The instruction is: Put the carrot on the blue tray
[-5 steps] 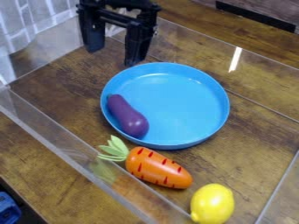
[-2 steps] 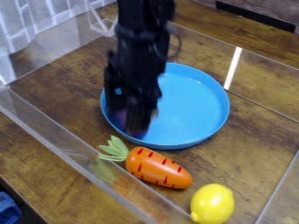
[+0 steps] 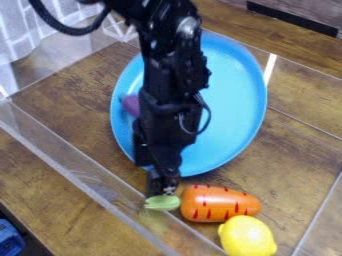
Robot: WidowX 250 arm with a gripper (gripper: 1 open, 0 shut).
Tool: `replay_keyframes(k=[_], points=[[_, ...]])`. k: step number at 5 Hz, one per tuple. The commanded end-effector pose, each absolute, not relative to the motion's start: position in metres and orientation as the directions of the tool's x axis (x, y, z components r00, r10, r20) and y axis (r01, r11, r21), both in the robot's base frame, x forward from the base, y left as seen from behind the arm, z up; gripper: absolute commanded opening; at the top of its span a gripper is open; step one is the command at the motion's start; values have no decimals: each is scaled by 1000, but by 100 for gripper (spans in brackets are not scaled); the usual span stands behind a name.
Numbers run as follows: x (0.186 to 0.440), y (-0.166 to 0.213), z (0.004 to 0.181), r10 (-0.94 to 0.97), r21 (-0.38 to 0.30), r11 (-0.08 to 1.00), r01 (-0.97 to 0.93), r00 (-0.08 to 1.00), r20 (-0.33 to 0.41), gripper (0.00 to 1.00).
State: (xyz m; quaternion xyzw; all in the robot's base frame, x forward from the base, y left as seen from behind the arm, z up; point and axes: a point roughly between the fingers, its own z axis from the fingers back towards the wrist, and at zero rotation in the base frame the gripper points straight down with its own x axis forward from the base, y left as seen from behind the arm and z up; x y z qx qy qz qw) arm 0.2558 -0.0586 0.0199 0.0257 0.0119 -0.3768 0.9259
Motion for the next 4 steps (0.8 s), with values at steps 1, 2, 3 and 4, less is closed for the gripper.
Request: replay_keyframes(k=[1,2,3,4], points=[[253,-60,22,-770,46,637,770,638,-27,100],[256,-55,22,-800,45,599,799,600,-10,100],[259,-51,23,-826,44,563,825,564,7,100],[257,-51,24,-872,44,490,871,489,21,100]])
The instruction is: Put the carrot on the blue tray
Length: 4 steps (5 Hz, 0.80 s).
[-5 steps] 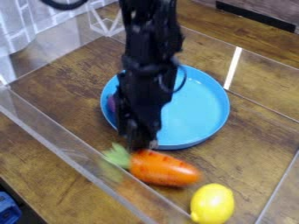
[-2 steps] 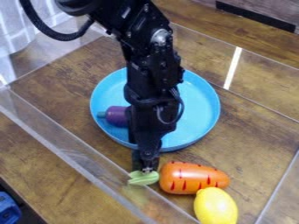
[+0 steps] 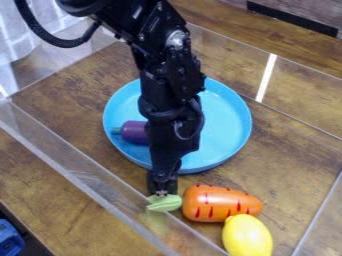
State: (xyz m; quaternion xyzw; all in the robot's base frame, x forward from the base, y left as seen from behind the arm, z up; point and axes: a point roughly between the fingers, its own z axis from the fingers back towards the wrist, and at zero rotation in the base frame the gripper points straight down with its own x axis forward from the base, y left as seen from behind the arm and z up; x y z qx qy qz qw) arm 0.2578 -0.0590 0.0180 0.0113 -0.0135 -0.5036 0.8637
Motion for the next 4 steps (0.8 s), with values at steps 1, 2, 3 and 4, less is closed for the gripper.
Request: replay_keyframes(k=[1,2,3,4], points=[[255,-51,24,-910,45,414,909,413,33,100],[262,-55,24,-917,51,399,916,397,45,100],[270,-59,24,-923,57,383,922,380,57,100],[277,-64,24,-930,61,365,929,361,68,100]])
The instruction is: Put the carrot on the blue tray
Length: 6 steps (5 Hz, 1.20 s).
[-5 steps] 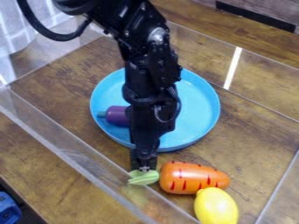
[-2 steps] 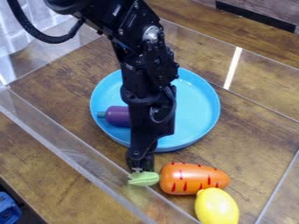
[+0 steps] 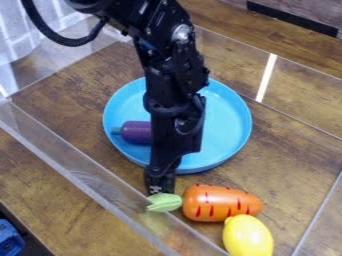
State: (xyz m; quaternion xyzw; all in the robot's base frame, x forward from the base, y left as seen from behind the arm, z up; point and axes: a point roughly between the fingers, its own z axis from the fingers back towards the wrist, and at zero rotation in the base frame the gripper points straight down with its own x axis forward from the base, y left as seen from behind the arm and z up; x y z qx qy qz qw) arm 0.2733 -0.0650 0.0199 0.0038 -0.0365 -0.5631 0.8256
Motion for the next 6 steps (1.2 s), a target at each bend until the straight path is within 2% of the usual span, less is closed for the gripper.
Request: replay_keyframes(k=[1,2,4,6], points=[[277,-64,23,-956,64,288,955,283,80,100],[278,-65,22,-975,70,210,975,204,89,100],[284,-79,20,-977,80,193,978,184,104,100],[261,-79,21,-992,94,34,995,22,125,100]])
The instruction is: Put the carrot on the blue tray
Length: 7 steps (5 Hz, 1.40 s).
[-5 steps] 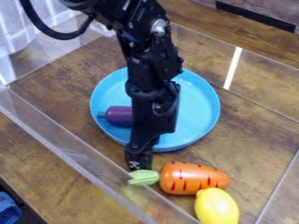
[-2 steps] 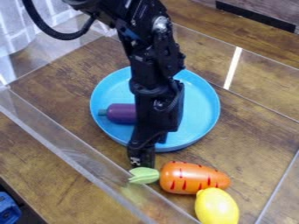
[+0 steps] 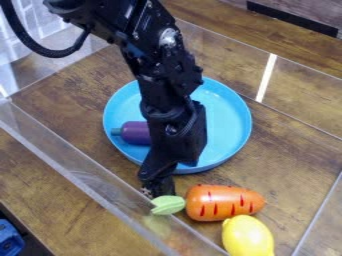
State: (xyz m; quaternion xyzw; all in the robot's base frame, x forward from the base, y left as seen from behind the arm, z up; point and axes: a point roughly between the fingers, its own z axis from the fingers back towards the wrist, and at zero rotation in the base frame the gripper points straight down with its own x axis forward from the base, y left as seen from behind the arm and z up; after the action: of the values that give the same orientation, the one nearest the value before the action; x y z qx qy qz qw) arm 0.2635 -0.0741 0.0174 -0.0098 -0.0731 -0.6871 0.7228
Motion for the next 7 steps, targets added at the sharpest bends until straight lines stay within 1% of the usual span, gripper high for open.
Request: replay_keyframes(k=[1,2,4,6,7], points=[[256,-80,22,-991,93,46,995,34,127,100],[251,-81,23,-991,94,57,994,44,128,100],[252,-89,43,-988,95,98,991,85,131,100],[259,-102,28,-988,106,96,990,82,130,100],[262,-106,26,-988,109,99,989,85,126,100]])
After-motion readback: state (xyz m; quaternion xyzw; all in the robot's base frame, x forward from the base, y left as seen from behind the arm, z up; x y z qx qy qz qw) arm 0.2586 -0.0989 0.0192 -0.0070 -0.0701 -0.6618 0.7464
